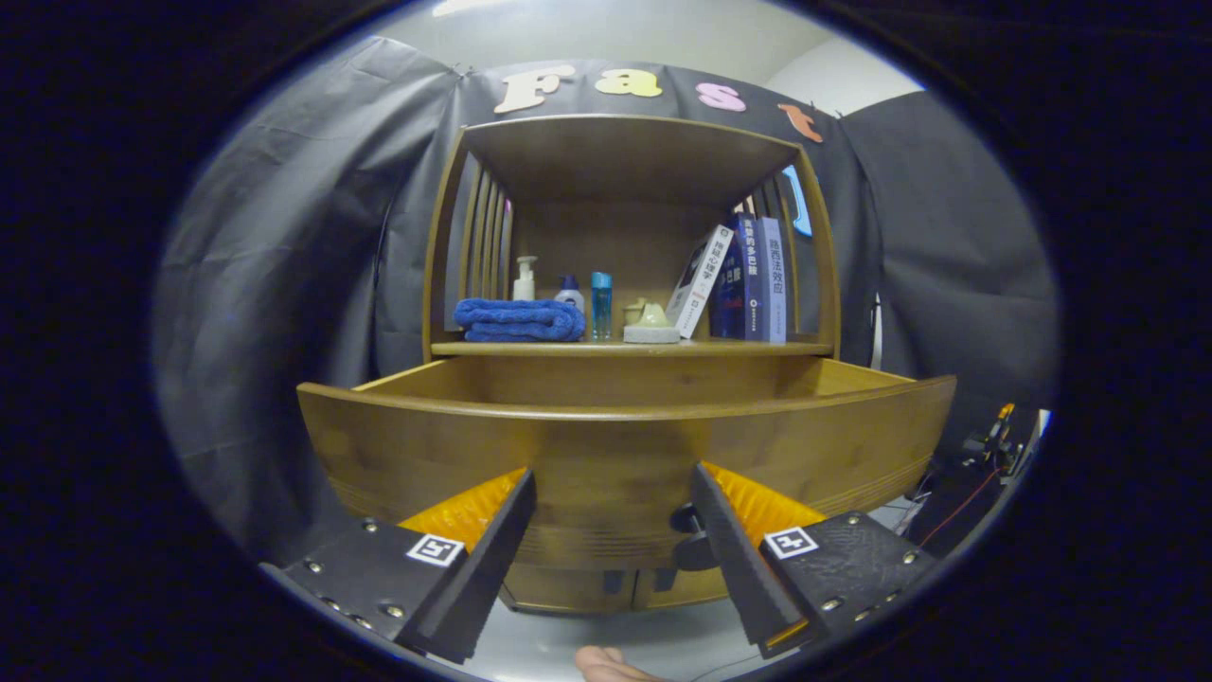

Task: Pull open the drawer, take out the items inside it, and place them on the countertop above the cabinet.

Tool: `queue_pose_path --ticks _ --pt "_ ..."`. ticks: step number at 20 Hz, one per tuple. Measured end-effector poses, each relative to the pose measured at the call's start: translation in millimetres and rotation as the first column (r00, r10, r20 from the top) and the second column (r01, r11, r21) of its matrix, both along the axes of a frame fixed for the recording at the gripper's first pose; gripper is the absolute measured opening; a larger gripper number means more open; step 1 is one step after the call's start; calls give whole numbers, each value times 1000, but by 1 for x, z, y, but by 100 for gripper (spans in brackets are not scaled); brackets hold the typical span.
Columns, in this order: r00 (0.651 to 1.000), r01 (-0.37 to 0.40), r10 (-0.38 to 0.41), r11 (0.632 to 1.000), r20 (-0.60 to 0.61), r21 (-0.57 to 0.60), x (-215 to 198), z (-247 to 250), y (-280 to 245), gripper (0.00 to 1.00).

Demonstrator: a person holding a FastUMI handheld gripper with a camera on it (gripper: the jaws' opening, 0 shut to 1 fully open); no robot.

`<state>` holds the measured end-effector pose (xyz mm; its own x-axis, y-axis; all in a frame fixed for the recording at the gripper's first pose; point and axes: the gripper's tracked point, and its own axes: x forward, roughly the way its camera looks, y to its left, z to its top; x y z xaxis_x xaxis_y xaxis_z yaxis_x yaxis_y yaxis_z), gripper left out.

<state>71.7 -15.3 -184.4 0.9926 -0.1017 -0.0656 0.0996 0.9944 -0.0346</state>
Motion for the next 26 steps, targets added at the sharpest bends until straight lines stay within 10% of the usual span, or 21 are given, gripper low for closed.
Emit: queue_pose_path --ticks 26 --pt "999 -21 21 1000 49 -9 140 9 -8 98"
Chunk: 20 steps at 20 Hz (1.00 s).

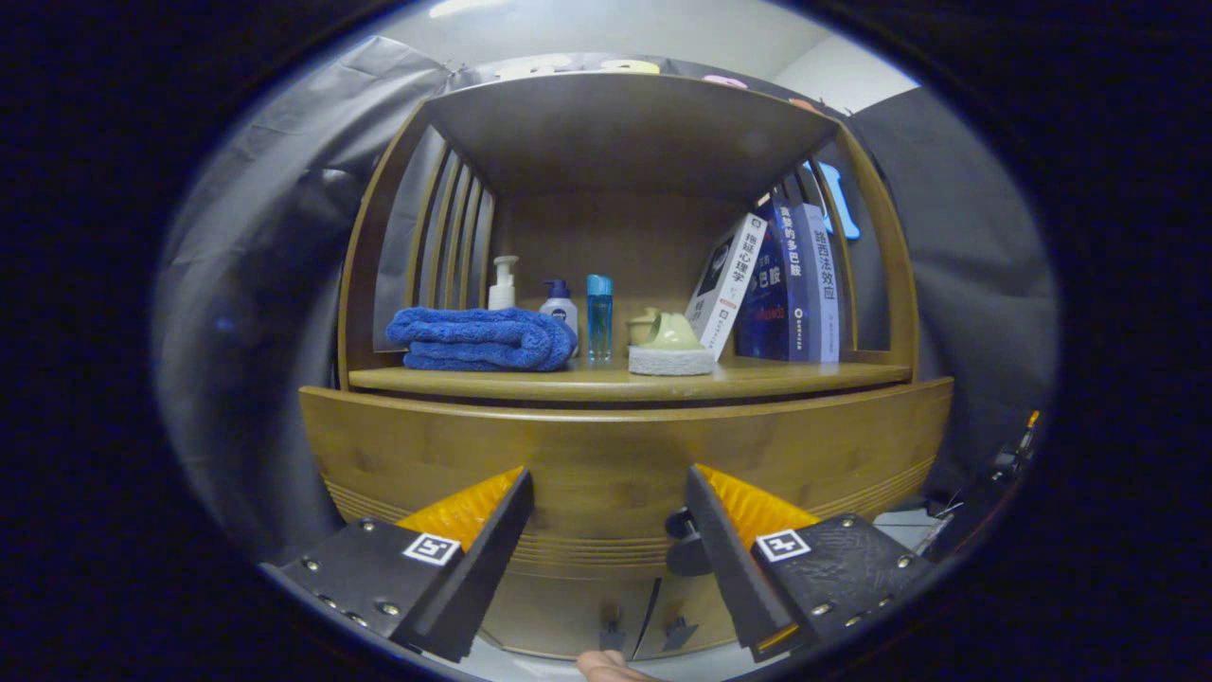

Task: Pull open the drawer, take out the items inside it, and place them on the countertop above the cabinet.

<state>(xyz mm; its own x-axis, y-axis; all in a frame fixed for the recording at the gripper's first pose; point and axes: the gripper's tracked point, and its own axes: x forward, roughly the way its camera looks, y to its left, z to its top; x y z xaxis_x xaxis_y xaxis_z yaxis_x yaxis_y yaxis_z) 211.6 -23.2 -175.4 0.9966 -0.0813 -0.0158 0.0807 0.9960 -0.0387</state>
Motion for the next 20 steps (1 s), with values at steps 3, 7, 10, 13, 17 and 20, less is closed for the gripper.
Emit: queue_pose_path --ticks 3,7,10,13,17,20 --pt "1000 -2 2 1000 -4 -9 10 -1 0 98" --pt "1000 -3 3 1000 2 -18 20 -2 -1 98" --pt "1000 -3 4 1000 5 -18 28 -2 0 98" --pt "1000 -8 8 1000 5 -11 40 -4 -4 98" --pt "1000 -14 14 999 -8 -36 41 -4 -3 98" --pt "999 -30 28 996 -16 -82 25 -2 -3 98"
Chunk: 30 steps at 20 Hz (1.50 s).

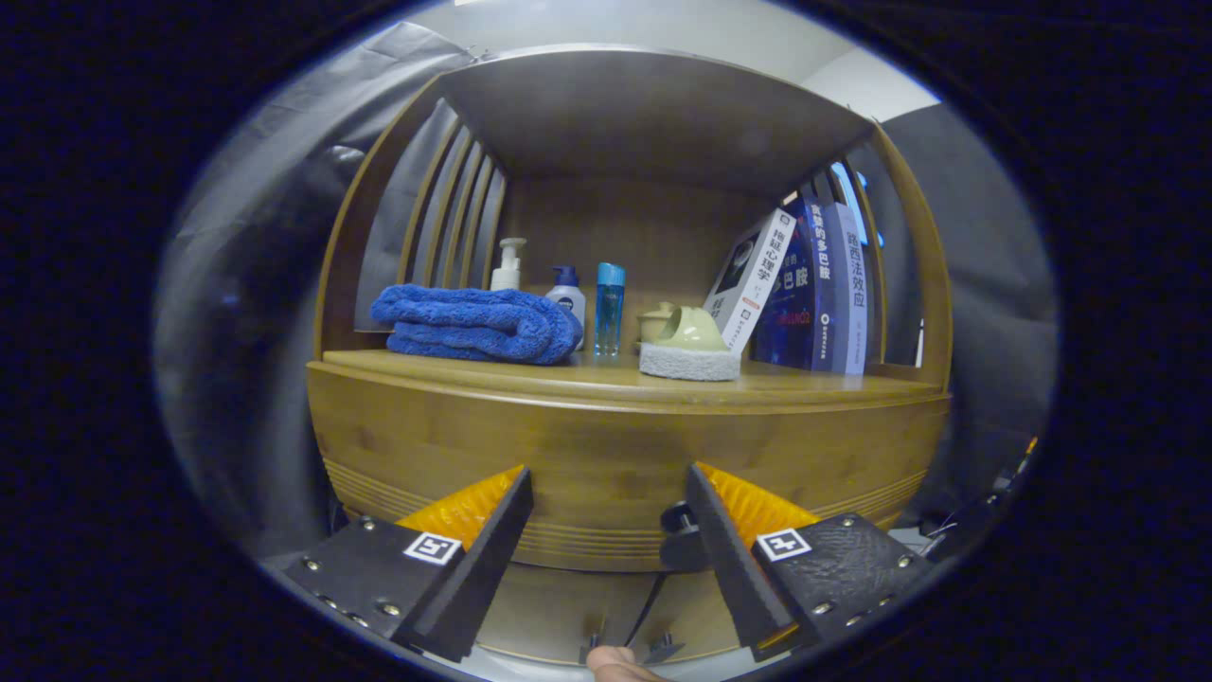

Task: Pull open the drawer, take out the items inside it, and place them on the countertop above the cabinet.

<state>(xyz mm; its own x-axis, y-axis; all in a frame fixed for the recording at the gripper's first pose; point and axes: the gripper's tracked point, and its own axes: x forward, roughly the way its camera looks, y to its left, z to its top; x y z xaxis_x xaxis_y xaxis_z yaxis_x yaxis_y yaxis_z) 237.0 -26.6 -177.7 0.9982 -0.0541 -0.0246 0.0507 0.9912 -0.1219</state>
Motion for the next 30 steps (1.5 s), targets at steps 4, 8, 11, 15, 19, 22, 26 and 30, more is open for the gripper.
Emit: queue_pose_path --ticks 4,8,11,15,19,22,26,30 --pt "1000 -9 10 999 -25 51 -42 7 6 98" --pt "1000 -1 3 989 -10 147 -87 44 5 97" --pt "1000 -15 15 997 -3 70 -120 77 3 98" --pt "1000 26 -26 997 0 74 -174 107 -13 97" --pt "999 42 -41 994 -13 103 -209 141 -21 98" --pt "997 75 -78 989 26 124 -229 168 -31 97" --pt "998 55 -58 981 11 187 -237 173 -26 97" --pt "999 42 -43 986 2 159 -235 165 -19 97"
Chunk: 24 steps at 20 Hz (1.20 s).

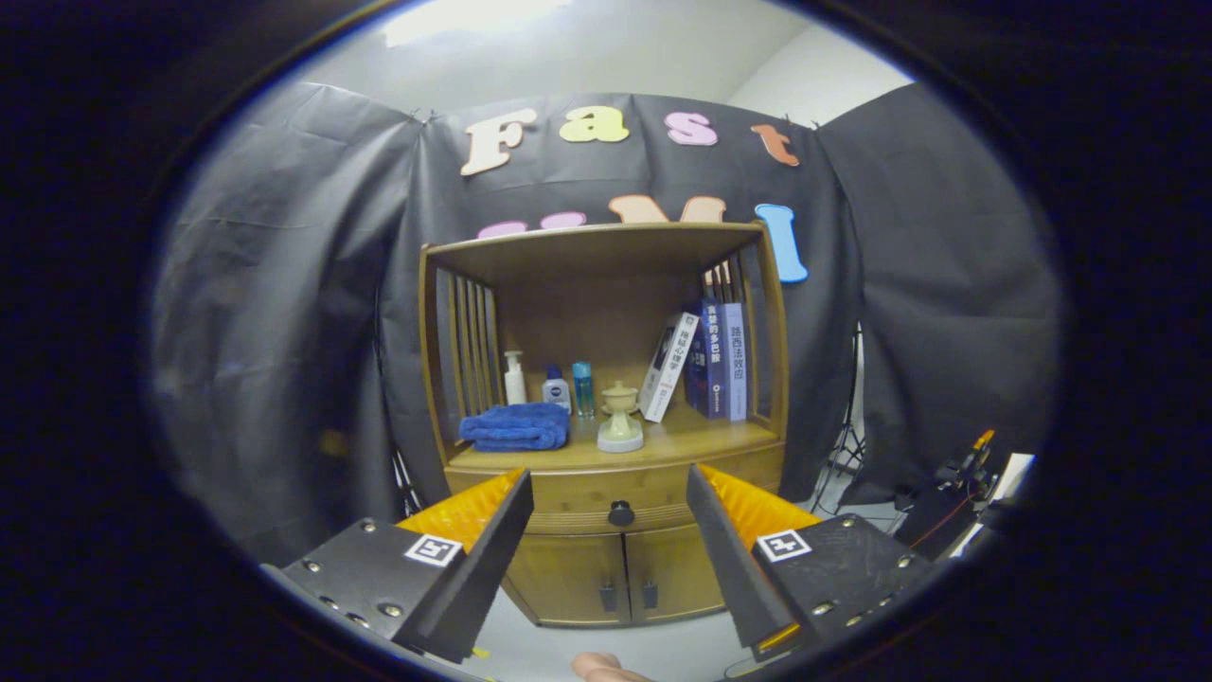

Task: Pull open the drawer, take out the items inside it, and place them on the countertop above the cabinet.

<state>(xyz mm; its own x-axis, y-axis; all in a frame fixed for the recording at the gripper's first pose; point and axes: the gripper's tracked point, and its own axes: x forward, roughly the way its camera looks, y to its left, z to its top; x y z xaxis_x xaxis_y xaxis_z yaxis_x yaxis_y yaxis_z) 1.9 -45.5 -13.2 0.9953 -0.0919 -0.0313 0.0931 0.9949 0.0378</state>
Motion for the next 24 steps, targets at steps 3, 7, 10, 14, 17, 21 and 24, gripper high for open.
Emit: queue_pose_path --ticks 3,7,10,14,17,21,24 --pt "1000 -10 10 1000 -9 -27 0 -8 3 98" --pt "1000 -8 8 1000 -7 -30 -2 -5 5 97" --pt "1000 2 -2 1000 -10 -16 -5 -2 3 97" --pt "1000 -6 6 1000 -4 -19 -8 4 9 97" --pt "1000 -19 19 1000 -14 -25 -11 0 15 97" --pt "1000 -24 23 999 -12 -31 -19 -1 18 98" --pt "999 -30 30 999 -16 -18 -21 0 19 97"
